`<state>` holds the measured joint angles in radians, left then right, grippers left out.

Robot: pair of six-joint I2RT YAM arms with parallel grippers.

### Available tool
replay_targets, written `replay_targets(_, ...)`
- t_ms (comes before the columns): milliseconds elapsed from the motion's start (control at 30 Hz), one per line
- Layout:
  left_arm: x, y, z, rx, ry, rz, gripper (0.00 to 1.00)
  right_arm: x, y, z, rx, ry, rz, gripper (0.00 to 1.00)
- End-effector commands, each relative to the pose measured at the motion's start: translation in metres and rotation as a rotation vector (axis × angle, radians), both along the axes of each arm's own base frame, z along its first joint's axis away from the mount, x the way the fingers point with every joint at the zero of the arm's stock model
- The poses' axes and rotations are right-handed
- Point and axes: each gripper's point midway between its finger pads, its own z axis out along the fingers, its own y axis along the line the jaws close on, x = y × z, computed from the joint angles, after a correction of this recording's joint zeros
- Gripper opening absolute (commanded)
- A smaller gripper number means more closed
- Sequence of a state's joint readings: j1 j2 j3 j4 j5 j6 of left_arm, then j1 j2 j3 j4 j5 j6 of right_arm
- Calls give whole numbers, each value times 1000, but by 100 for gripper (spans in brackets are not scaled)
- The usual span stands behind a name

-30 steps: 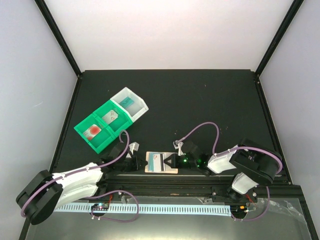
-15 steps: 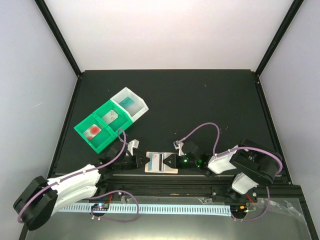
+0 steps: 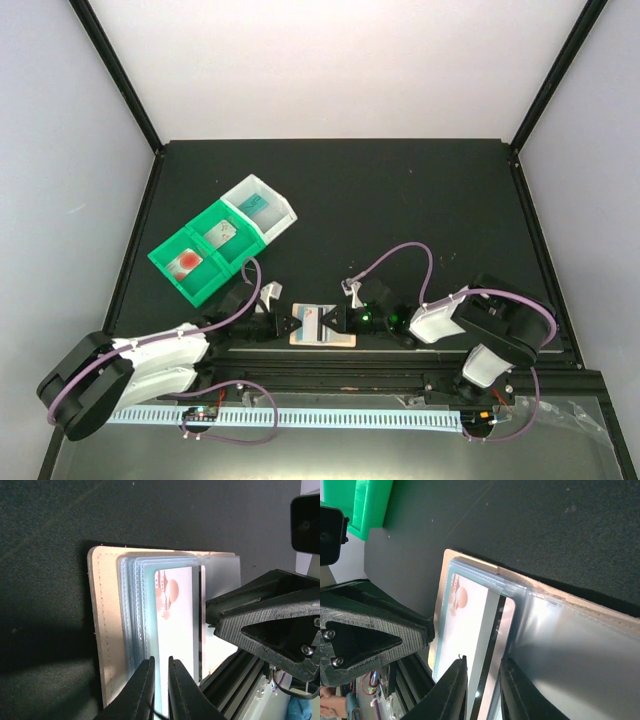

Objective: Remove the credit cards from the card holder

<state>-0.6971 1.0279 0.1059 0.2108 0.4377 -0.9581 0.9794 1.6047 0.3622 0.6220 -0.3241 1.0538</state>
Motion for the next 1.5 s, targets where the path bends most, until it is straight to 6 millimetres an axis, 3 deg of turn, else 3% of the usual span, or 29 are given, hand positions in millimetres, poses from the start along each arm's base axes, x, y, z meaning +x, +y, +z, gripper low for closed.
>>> replay_targets(0, 1, 4, -2, 28, -31, 8, 10, 6, 0, 1, 5, -14, -24, 17)
replay_targets(333, -2, 11, -11, 53, -24, 22, 7, 8, 7, -6, 7, 4, -19, 9)
replay_targets(533, -1, 14, -14, 70, -24, 35, 6, 10, -1, -11, -39, -11, -34, 1)
replay_targets(933, -2, 18, -20, 98, -22, 33, 5, 12, -15, -9, -95, -48, -57, 1)
replay_targets(1033, -1, 17, -19, 94, -21, 37, 5, 11, -11, -10, -71, -34, -51, 11)
replay_targets(1167, -2, 17, -19, 90, -18, 40, 5, 9, -6, -14, -61, -16, -38, 15)
replay_targets(1333, -2, 17, -19, 88, -14, 39, 4, 8, -1, -17, -40, 6, -30, 16)
replay_targets(1467, -2, 18, -20, 96, -13, 42, 4, 8, -4, -18, -46, 4, -36, 9)
